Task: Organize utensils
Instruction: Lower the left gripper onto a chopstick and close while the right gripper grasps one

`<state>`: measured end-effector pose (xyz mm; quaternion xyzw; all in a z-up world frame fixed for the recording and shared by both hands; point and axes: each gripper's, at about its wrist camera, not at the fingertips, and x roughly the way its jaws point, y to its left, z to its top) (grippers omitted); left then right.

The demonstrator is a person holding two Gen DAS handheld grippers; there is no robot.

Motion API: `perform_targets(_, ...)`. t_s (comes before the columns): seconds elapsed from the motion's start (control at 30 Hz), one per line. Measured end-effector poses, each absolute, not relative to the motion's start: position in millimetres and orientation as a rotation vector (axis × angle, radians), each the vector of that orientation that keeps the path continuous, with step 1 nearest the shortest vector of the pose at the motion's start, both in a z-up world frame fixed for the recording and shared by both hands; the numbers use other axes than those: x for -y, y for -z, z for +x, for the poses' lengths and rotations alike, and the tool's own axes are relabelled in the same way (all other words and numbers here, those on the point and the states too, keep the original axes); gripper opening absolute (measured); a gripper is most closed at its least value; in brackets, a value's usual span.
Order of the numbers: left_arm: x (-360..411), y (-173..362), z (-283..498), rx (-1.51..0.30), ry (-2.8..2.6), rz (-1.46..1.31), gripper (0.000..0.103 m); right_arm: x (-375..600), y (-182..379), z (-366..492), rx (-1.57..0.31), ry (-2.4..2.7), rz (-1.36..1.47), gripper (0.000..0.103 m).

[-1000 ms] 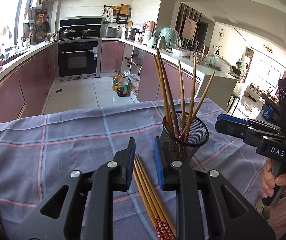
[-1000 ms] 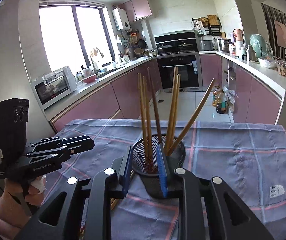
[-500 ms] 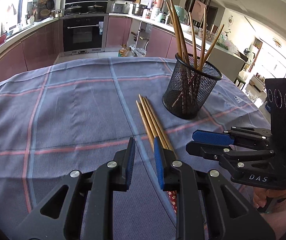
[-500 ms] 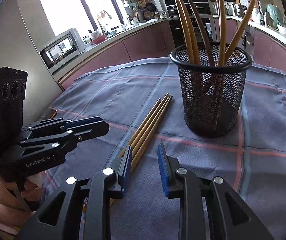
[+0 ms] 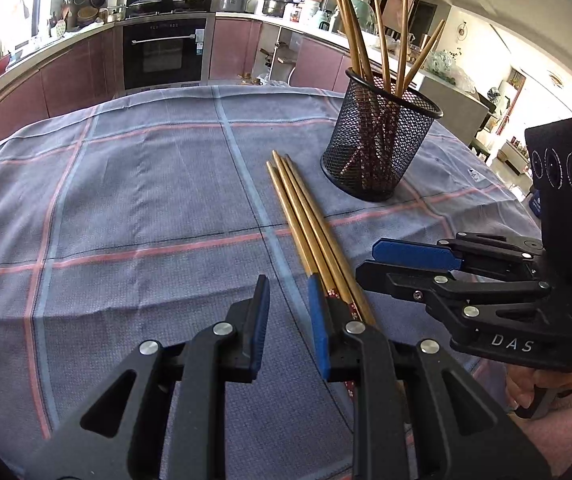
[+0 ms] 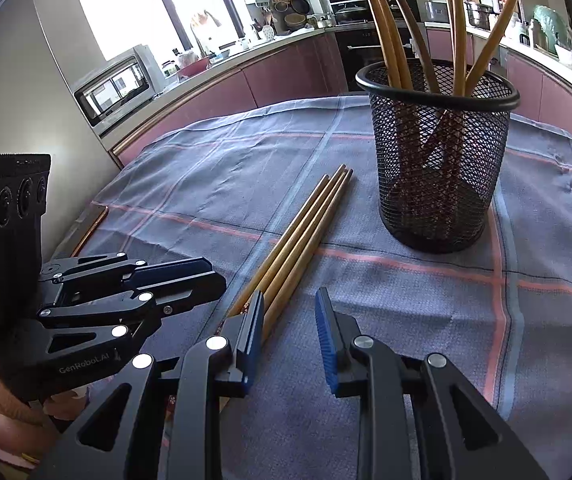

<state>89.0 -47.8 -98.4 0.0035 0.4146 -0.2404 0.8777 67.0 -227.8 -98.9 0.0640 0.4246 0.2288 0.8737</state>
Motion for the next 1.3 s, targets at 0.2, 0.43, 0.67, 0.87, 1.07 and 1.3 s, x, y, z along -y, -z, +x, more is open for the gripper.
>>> perform_targets(0.2,47.2,100.8,87.7,-0.870,0.502,0.007,0.020,222.0,101.3,67.3,-0.891,-0.476,0.113,0.025)
perform_targets(0.43,45.8,103.0,87.0,-0.873,0.500,0.003,0.020,213.5,105.0,70.3,-0.897,-0.465,0.103,0.025)
perform_targets(0.67,45.4,104.4,86.8,-0.873,0.501,-0.001,0.020,211.5,106.3,70.2,-0.895,-0.463,0.093,0.025)
perform_targets(0.87,46.6,104.1,84.9,-0.868,0.507,0.001,0.022,210.0,106.4,70.3,-0.899,-0.456,0.083,0.025)
perform_targets(1.07,51.7,103.7,82.7,-0.866,0.519,0.009,0.023,215.2,106.5,70.8,-0.914,-0.458,0.101,0.024)
perform_targets(1.3,55.0,105.3,82.9,-0.872,0.532,0.019,0.026,221.1,106.1,71.0,-0.924,-0.449,0.113,0.024)
